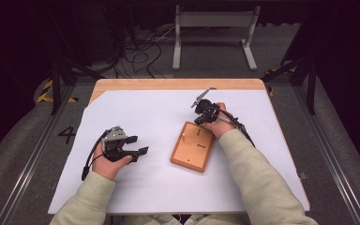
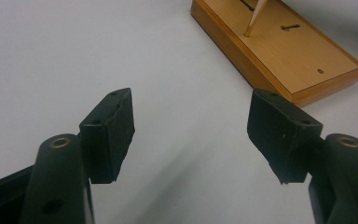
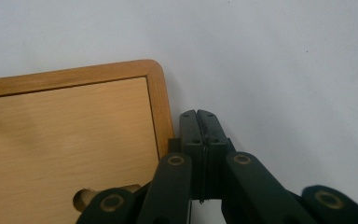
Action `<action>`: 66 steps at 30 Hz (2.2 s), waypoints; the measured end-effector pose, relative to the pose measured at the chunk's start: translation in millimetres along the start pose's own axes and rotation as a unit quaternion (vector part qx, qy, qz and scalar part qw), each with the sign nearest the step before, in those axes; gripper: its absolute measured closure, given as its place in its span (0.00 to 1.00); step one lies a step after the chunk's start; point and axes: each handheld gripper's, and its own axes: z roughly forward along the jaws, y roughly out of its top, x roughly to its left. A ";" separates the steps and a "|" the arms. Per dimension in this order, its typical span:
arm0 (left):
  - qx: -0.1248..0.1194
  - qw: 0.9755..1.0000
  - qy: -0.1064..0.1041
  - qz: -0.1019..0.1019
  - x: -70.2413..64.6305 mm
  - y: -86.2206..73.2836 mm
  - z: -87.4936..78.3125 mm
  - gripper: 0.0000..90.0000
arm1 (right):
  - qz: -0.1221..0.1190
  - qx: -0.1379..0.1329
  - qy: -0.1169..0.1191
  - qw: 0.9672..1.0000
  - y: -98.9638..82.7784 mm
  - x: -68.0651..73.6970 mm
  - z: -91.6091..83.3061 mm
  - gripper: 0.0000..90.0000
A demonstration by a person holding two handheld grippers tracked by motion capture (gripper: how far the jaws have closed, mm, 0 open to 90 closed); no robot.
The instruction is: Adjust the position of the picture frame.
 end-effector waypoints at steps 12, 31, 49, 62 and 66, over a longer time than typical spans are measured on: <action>0.012 1.000 -0.008 0.002 -3.2 -0.4 5.8 0.36 | -0.032 0.012 0.023 0.999 3.9 13.5 -0.4 1.00; 0.053 0.994 -0.094 0.014 -26.9 -2.9 19.1 0.89 | -0.014 -0.061 -0.002 0.998 -17.2 40.4 -49.0 1.00; 0.136 0.980 -0.139 0.047 -56.4 -3.5 46.8 1.00 | 0.056 -0.129 -0.009 0.990 -92.5 47.3 -108.4 1.00; 0.139 0.974 -0.161 0.075 -71.3 -1.2 53.6 1.00 | 0.081 -0.140 -0.011 0.987 -118.5 50.4 -120.0 1.00; 0.141 0.970 -0.179 0.085 -81.5 0.5 59.4 1.00 | 0.092 -0.132 -0.011 0.987 -125.8 49.9 -120.8 1.00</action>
